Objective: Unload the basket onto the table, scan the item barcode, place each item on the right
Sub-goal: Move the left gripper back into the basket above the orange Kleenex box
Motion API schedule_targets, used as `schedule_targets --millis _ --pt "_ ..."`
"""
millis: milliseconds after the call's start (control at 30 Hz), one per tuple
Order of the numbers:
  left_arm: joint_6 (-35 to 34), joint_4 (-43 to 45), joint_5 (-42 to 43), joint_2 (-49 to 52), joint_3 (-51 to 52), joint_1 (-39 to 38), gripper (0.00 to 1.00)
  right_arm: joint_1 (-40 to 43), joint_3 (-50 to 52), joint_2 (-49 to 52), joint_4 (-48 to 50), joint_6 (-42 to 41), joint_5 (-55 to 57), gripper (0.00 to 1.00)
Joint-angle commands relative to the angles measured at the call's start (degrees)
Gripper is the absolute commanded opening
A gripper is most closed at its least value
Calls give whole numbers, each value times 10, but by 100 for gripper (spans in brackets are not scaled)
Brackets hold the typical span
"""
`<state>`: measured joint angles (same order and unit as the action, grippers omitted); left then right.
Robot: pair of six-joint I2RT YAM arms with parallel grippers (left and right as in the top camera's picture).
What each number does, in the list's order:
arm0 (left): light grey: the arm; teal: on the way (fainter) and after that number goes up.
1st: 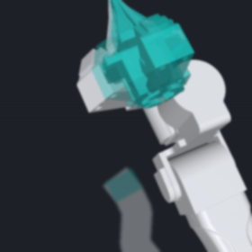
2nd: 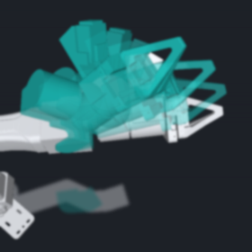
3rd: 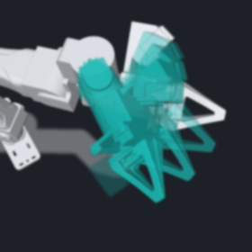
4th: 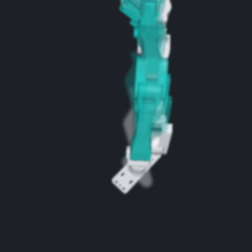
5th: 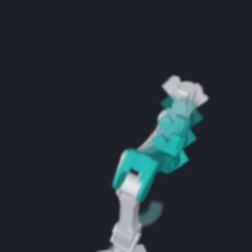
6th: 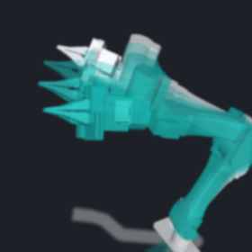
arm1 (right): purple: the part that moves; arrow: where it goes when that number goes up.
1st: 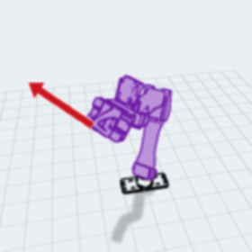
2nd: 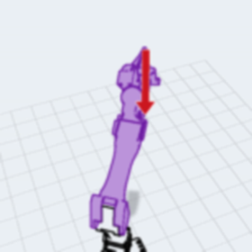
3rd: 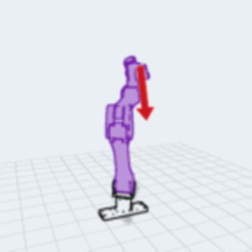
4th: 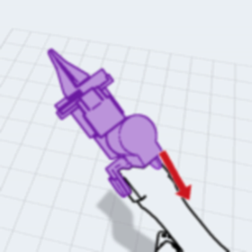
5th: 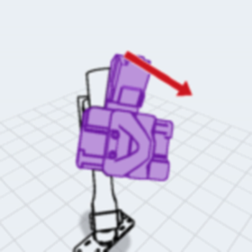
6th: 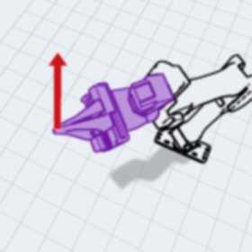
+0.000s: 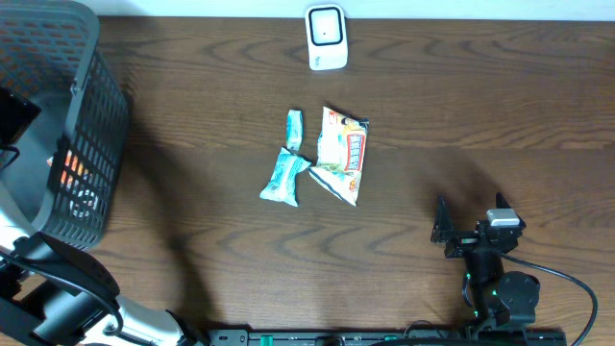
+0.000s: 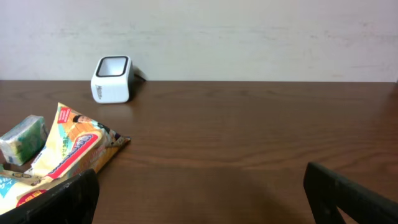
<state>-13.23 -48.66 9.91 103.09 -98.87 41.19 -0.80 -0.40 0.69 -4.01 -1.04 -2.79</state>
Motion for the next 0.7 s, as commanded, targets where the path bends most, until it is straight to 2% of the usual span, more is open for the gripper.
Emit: schedule_targets --millis 0,267,467,667 --pt "12 -1 -6 4 4 1 99 4 0 -4 -3 -6 3 99" --pt "27 0 -9 4 4 -17 96 4 0 -4 -3 -6 3 99" --pt "36 -2 -118 7 4 -56 96 4 0 -4 -3 -6 3 99" --pt "64 -6 -148 34 4 -74 96 4 0 -4 -3 -6 3 99"
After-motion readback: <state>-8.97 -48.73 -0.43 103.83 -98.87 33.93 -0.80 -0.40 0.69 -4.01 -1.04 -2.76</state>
